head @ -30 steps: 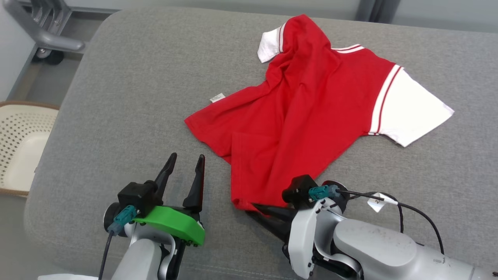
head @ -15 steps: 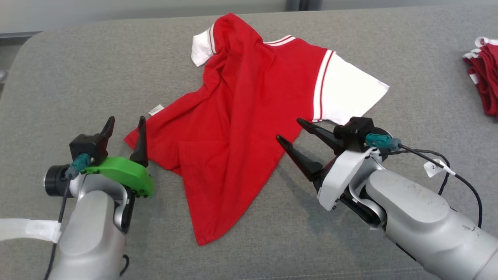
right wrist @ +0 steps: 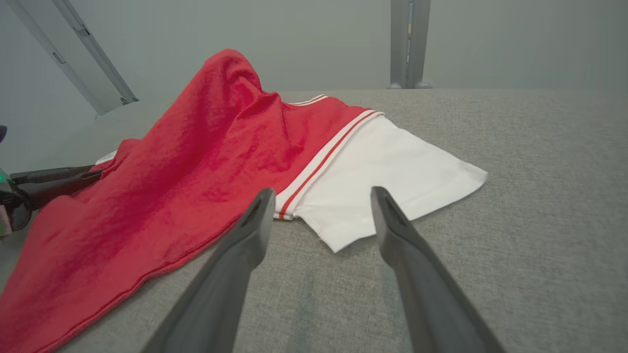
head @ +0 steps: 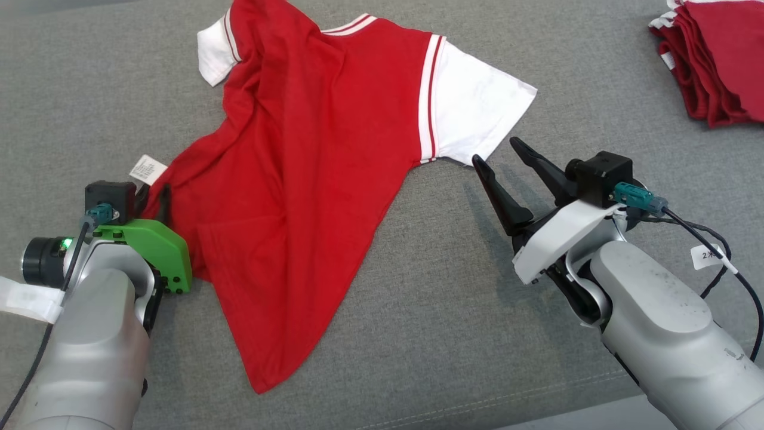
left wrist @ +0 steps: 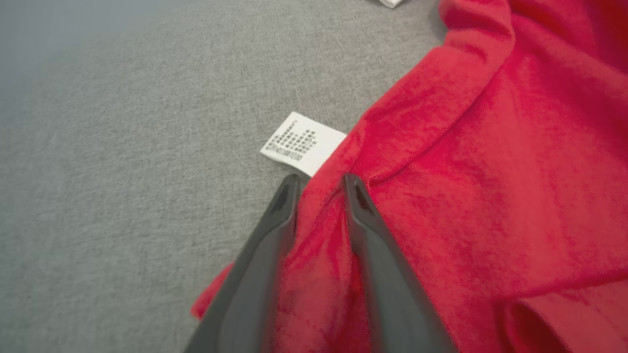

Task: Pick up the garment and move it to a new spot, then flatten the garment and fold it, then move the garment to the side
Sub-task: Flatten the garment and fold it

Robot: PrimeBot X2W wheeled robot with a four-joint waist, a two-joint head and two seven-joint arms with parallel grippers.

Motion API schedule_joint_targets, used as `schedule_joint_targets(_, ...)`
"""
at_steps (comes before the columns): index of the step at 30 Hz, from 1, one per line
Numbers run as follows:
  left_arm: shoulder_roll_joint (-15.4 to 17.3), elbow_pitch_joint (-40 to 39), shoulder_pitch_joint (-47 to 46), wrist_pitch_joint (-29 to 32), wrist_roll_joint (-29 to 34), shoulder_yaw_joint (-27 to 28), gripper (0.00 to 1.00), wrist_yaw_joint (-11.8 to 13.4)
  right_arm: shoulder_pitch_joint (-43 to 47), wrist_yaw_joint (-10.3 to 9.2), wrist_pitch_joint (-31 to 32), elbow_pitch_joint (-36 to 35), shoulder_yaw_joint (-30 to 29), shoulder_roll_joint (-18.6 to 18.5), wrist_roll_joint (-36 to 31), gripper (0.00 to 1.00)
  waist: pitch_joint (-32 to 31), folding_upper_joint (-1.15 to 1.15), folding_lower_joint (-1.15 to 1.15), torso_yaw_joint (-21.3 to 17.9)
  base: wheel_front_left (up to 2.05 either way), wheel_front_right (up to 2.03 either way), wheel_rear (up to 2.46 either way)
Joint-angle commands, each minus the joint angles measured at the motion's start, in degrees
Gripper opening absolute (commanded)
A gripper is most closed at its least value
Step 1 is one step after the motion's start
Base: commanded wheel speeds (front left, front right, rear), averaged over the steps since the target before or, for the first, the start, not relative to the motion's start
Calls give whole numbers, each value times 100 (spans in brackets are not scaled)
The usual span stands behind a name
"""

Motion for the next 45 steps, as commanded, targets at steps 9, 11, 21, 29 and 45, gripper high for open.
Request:
schedule_joint_targets(9,687,116,-746,-165,29,102,0,451,152,-3,-19,52,-726,416,-536,100,246,-1,0,-307,0,0,0)
schedule_joint_targets(11,957,35,-1010,-172,60,149,0,561,127,-3,-19,98,-843,497,-662,100,299,-1,0,-379,0,0,0)
schedule_joint_targets(21,1644,68,-1717,-199,13,309,100,871,-73,-3,-20,398,-1196,872,-1111,100,466,-1,0,-533,0,0,0)
schedule_joint_targets(29,1195,-8,-1429,-198,-218,377,100,664,-489,-3,-20,803,-1789,914,-1383,100,556,-1,0,-73,0,0,0)
schedule_joint_targets(45,-266,-2206,219,-199,-293,692,100,394,-1242,-3,-17,2778,-3061,788,-2145,0,561,-1,0,947,0,0,0)
